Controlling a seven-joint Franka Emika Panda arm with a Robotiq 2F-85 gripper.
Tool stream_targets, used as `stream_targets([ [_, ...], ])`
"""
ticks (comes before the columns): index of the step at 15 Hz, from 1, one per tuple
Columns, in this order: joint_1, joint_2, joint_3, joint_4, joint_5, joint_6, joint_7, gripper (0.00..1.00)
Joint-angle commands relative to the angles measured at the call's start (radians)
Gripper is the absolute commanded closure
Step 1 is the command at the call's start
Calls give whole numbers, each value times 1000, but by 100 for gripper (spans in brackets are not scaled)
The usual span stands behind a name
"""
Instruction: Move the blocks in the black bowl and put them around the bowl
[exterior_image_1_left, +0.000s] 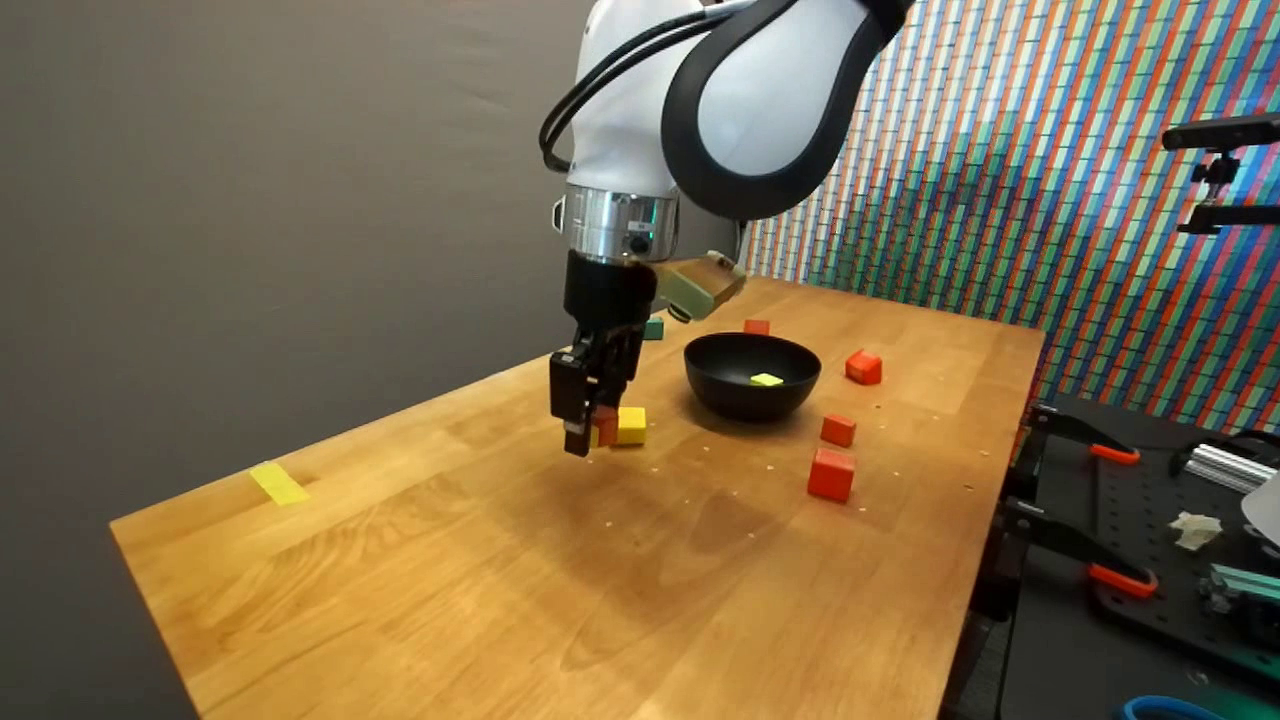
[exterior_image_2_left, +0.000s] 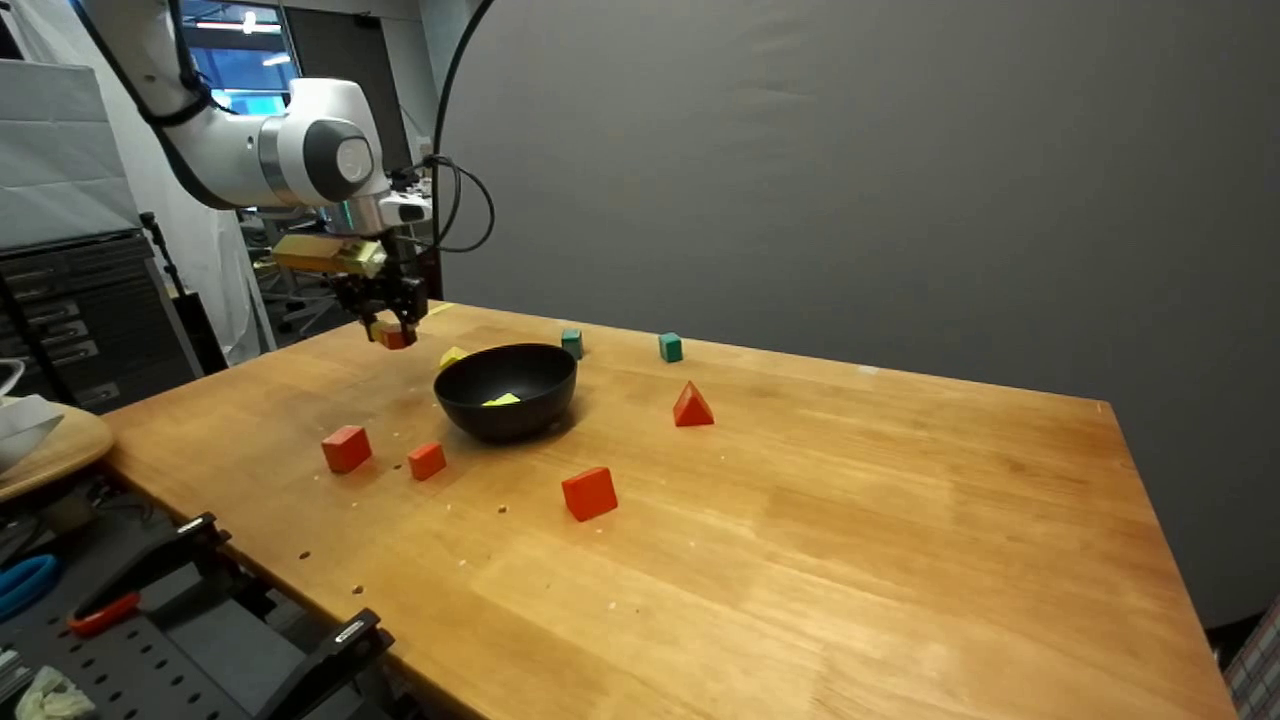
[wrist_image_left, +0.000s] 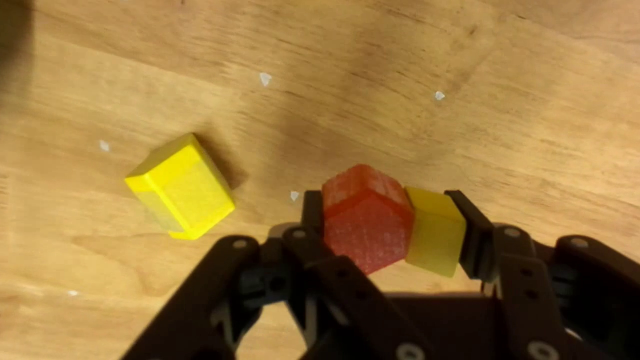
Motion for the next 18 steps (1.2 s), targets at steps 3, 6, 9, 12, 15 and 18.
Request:
stream_targets([
  [3, 5, 107, 17, 128, 52, -36, -48, 63],
  [6, 25, 129, 6, 167, 39, -64, -42, 63],
  [9, 54, 121, -21, 183, 18, -91, -14, 13],
  [12, 82, 81, -53, 165, -9, -112, 7, 0],
  [15, 105, -3, -93, 98, -52, -114, 27, 0],
  [18, 105, -122, -138, -20, -103, -94, 80, 0],
])
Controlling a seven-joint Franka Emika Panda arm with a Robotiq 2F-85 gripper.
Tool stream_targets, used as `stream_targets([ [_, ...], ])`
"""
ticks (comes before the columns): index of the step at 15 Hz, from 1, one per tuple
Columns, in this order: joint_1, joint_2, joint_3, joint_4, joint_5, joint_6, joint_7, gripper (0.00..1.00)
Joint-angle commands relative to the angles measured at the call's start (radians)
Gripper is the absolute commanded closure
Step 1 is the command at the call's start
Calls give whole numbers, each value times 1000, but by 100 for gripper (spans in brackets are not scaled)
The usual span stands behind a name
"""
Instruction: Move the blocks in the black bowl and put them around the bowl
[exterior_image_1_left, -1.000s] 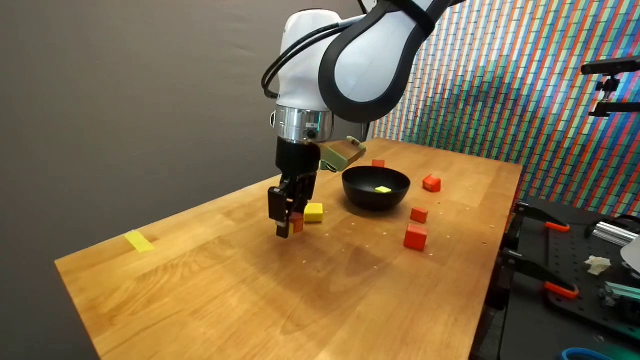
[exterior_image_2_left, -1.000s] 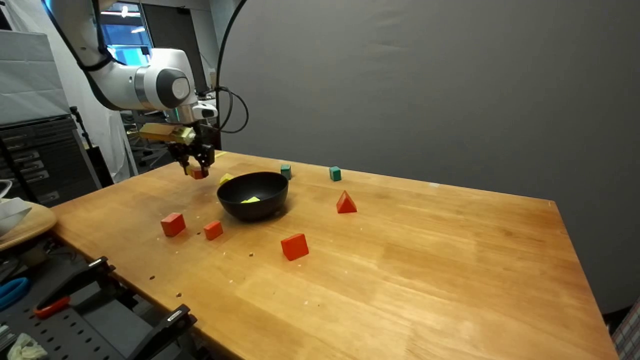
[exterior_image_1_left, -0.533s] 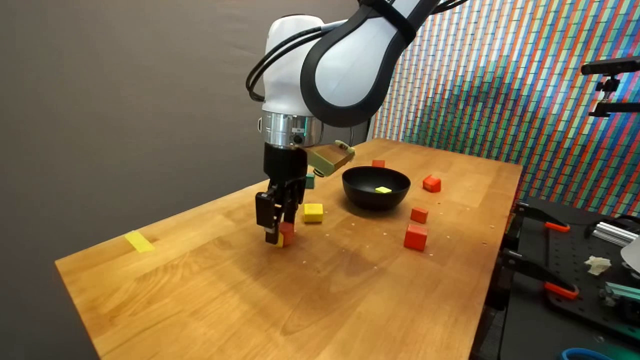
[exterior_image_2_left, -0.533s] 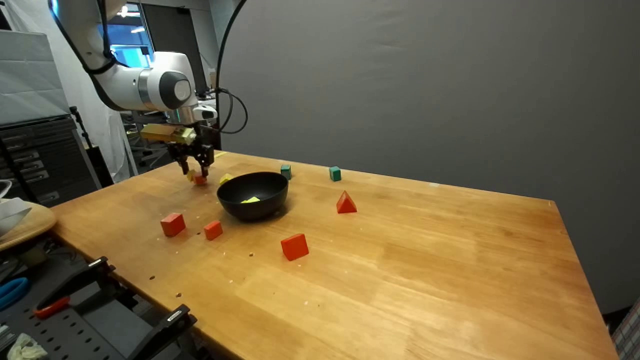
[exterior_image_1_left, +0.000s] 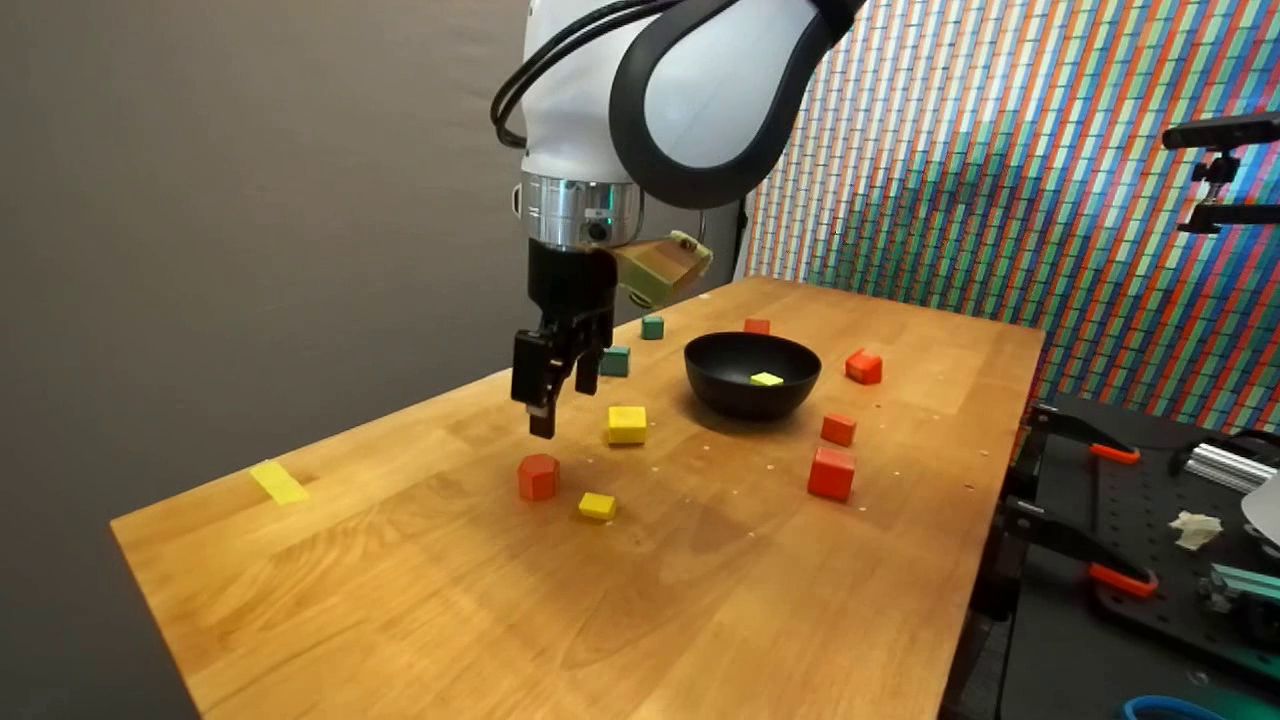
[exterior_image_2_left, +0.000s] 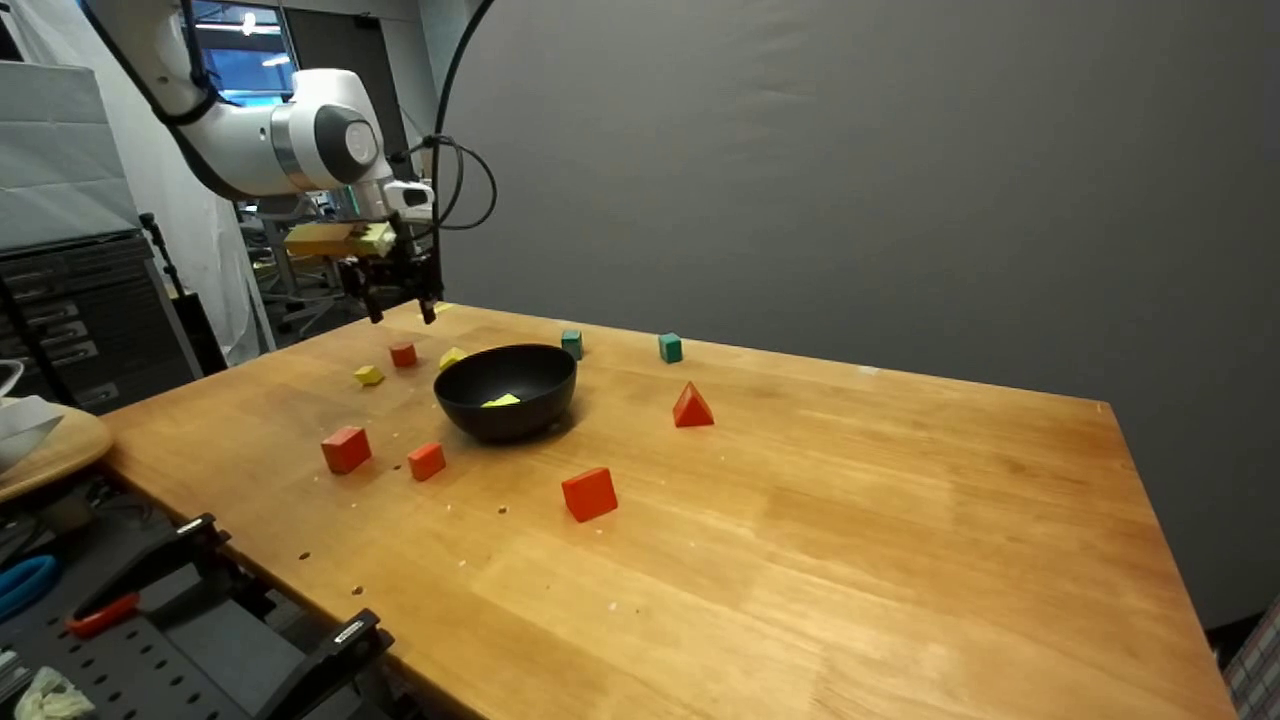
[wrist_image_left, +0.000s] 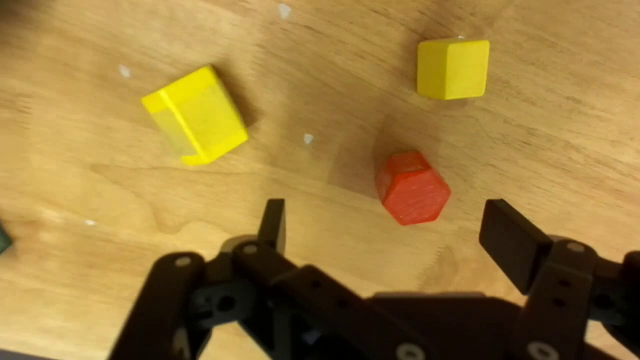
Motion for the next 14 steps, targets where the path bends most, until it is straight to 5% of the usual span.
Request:
stream_targets([
  [1, 11, -201, -73, -199, -69, 24, 93, 0],
  [10, -139, -334, -210, -493, -178, 162, 271, 0],
  [13, -201, -335, -211, -545, -95, 244, 248, 0],
  [14, -179, -289, -215, -485, -131, 188, 237, 0],
])
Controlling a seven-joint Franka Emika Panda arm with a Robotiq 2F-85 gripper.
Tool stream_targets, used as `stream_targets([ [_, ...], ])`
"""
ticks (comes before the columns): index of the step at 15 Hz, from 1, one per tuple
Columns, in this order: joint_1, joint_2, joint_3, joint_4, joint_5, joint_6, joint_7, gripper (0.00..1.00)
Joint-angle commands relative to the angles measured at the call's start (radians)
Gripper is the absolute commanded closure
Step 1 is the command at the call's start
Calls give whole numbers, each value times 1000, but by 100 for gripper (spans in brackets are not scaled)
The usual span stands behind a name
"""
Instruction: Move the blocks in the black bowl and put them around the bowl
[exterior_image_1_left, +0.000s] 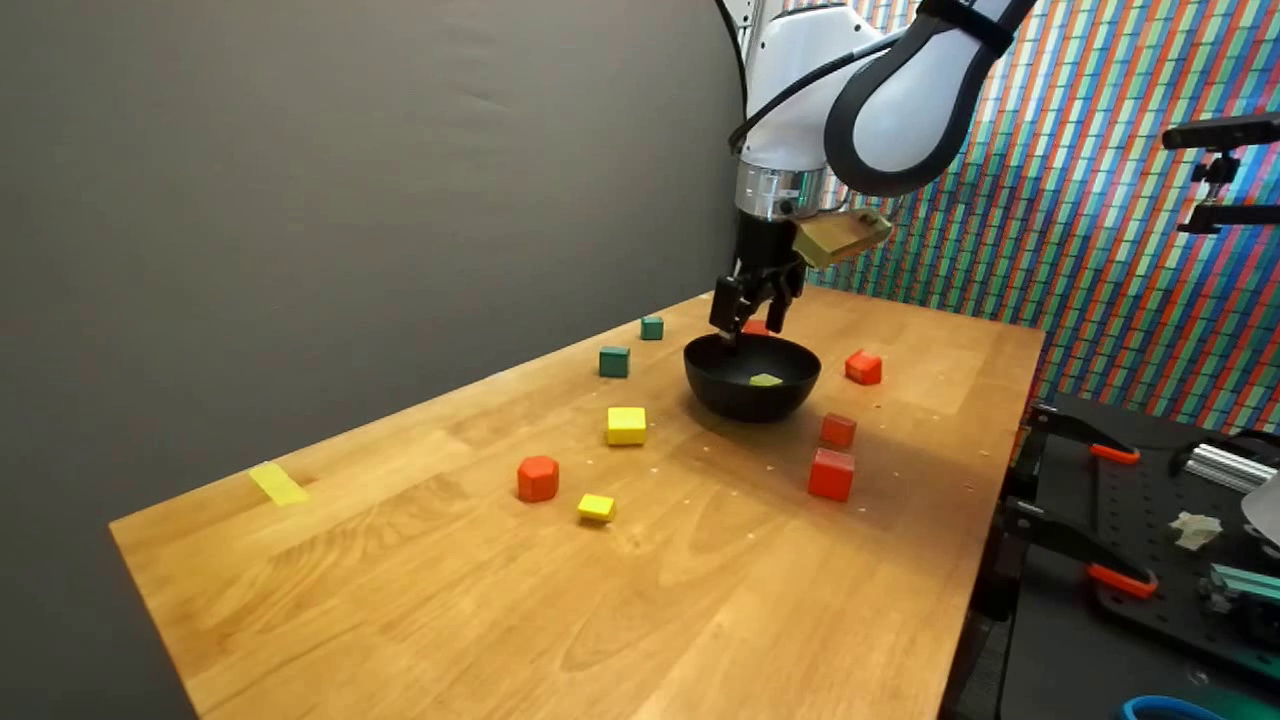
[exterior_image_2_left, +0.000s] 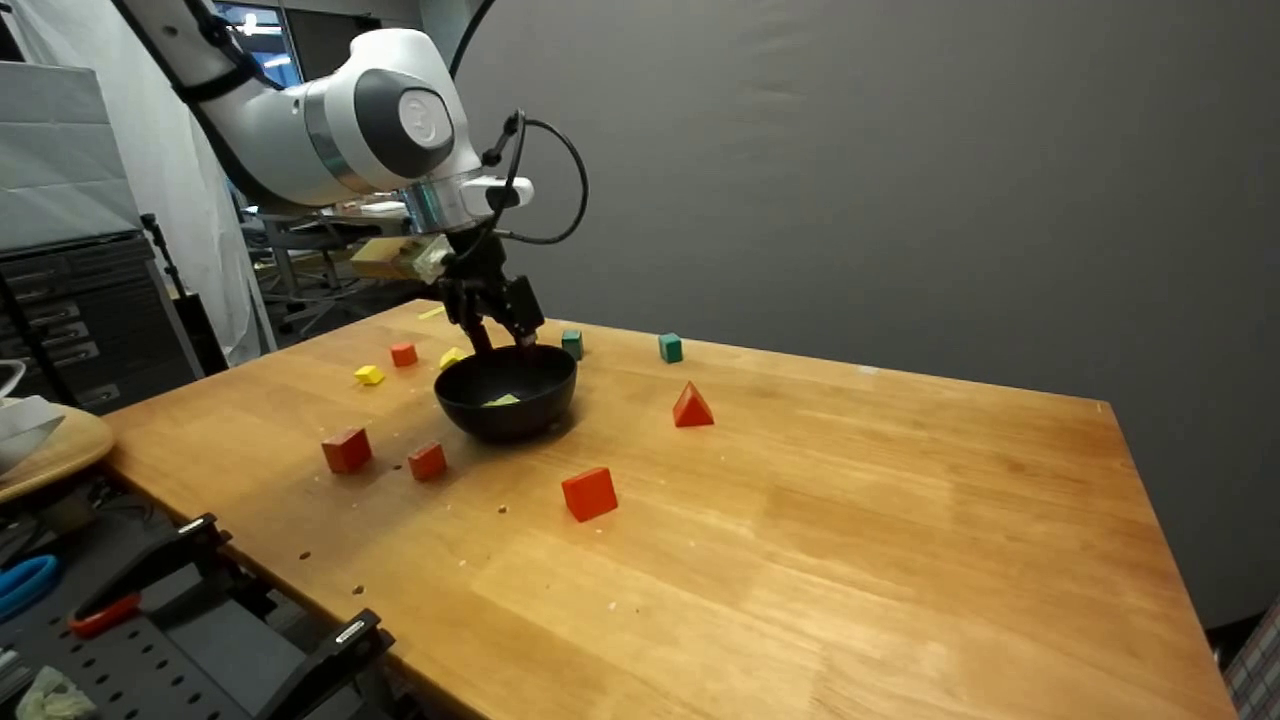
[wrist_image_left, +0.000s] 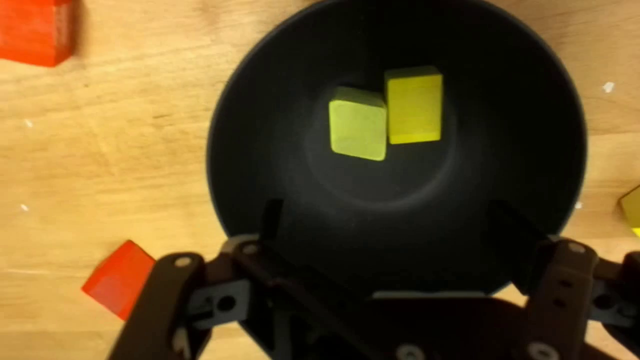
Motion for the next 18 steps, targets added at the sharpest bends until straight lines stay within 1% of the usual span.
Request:
stream_targets([
  [1, -14, -3, -2, -13, 16, 15, -5, 0],
  [4, -22, 26, 9, -8, 38, 26, -13, 0],
  [11, -39, 125, 50, 31, 115, 13, -94, 0],
  [12, -39, 134, 52, 38, 124, 12, -103, 6],
  [13, -41, 143, 53, 43, 135, 12, -112, 28],
  [15, -34, 150, 47, 52, 140, 9, -119, 31],
  [18, -22, 143, 37, 54, 131, 3, -118, 58],
])
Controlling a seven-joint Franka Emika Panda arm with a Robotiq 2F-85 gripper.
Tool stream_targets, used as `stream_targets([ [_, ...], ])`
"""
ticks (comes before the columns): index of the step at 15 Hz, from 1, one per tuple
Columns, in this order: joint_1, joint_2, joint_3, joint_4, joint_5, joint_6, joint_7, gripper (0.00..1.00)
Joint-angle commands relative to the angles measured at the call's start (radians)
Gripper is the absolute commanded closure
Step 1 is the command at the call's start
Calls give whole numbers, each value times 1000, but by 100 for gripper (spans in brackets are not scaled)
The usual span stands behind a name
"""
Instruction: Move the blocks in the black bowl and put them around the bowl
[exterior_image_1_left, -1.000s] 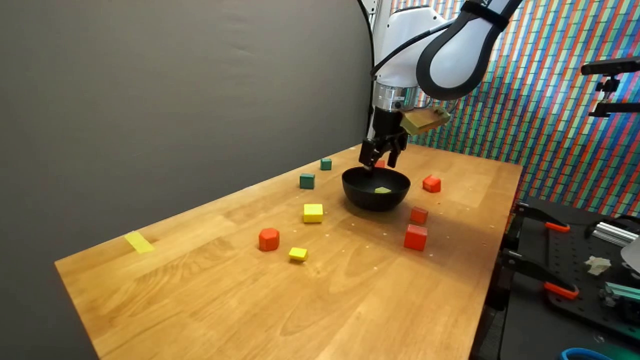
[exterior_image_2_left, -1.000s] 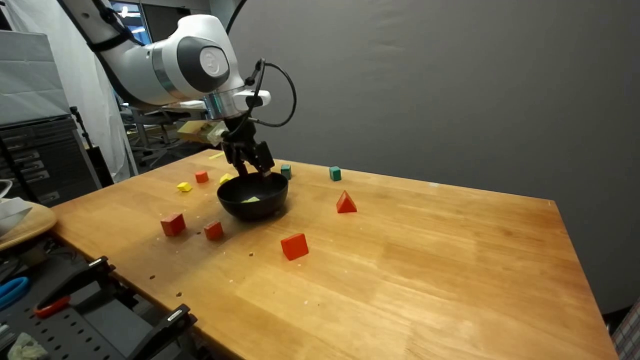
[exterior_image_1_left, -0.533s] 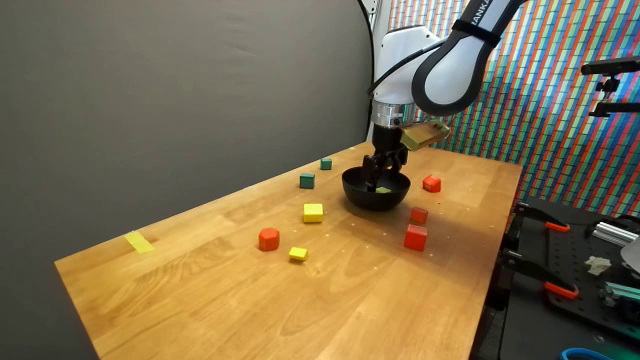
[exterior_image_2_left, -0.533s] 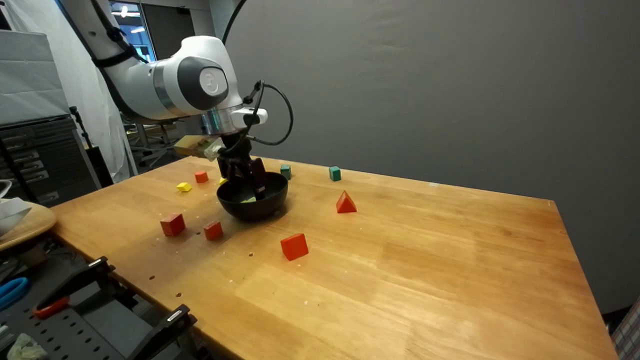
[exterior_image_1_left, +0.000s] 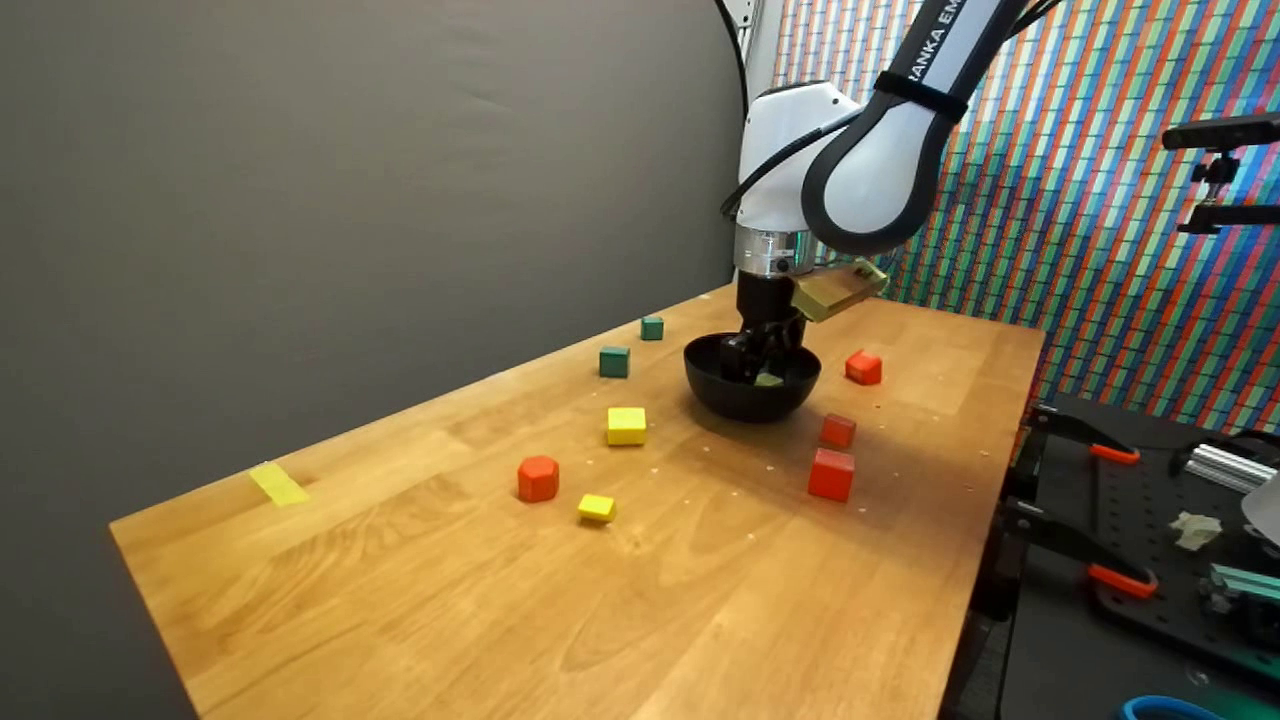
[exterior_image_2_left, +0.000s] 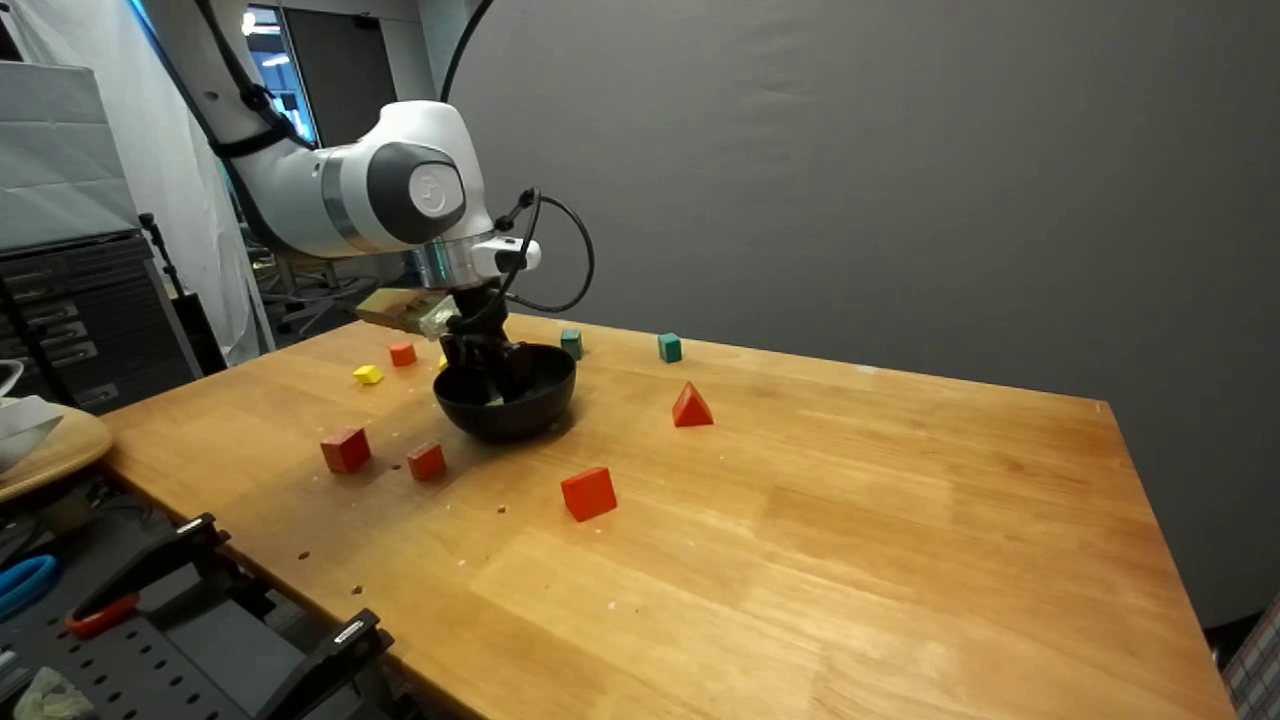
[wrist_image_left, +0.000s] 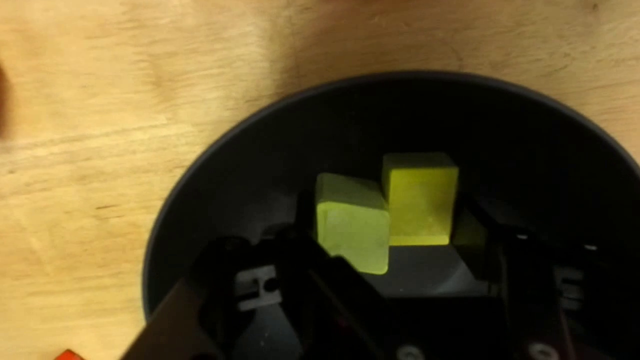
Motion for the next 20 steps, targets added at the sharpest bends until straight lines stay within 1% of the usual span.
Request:
stream_targets([
  [1, 6, -9, -4, 19, 15, -21, -28, 59],
  [6, 3, -15, 0, 17, 21, -12, -30, 59],
  [9, 24, -38, -18, 6, -3, -16, -14, 59],
  [13, 63, -153, -31, -42, -59, -50, -16, 59],
  [15, 95, -225, -43, -61, -133, -106, 11, 59],
  [17, 113, -289, -60, -63, -245, -197, 81, 59],
  [18, 105, -316, -62, -62, -303, -256, 127, 59],
  [20, 43, -370, -36, -81, -330, -330, 158, 59],
])
